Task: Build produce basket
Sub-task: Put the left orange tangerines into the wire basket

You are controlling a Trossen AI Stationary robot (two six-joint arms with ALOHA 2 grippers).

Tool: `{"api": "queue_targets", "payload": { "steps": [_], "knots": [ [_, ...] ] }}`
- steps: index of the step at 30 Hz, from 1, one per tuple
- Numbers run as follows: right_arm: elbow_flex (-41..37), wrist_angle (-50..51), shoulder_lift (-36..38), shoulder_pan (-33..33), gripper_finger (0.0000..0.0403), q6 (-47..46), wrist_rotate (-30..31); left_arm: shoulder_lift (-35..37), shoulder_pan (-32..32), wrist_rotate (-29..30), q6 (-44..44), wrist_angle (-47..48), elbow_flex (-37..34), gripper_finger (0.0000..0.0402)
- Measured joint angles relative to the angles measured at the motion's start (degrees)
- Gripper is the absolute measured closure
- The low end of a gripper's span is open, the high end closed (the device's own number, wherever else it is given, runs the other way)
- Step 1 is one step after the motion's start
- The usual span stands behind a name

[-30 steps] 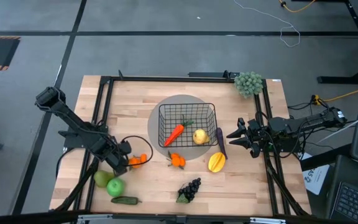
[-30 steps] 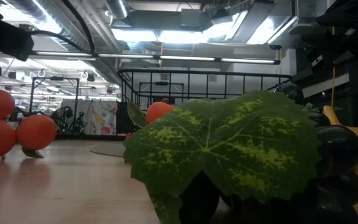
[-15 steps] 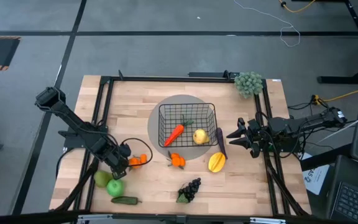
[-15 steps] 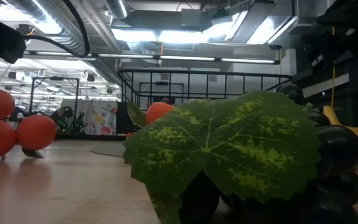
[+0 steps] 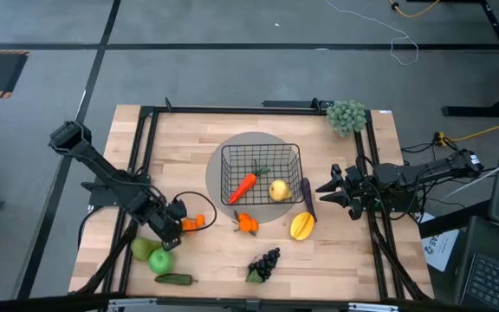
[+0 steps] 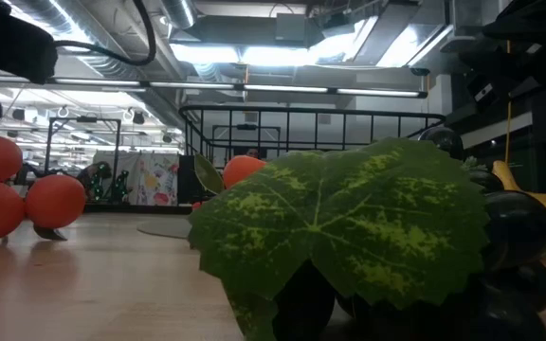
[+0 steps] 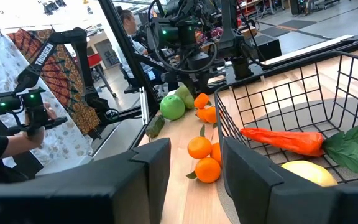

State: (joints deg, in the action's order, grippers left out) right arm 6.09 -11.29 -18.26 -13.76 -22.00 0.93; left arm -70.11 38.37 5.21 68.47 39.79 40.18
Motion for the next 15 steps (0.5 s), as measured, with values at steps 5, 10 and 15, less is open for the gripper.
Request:
{"api": "queue_targets", "payload": {
  "steps": [5,10,15],
  "knots": [
    [0.0,0.0,0.0,0.0,0.0263,0.0,0.0,0.0,-0.8,1.0,0.0,0.0,0.0,0.0296],
    [0.0,0.0,0.0,0.0,0.0263,0.0,0.0,-0.6,-1.5,2.5,0.0,-0.2,-0.3,0.0296],
    [0.0,0.0,0.0,0.0,0.0263,0.0,0.0,-3.0,-1.7,0.2,0.0,0.0,-0.8,0.0296]
  ]
}}
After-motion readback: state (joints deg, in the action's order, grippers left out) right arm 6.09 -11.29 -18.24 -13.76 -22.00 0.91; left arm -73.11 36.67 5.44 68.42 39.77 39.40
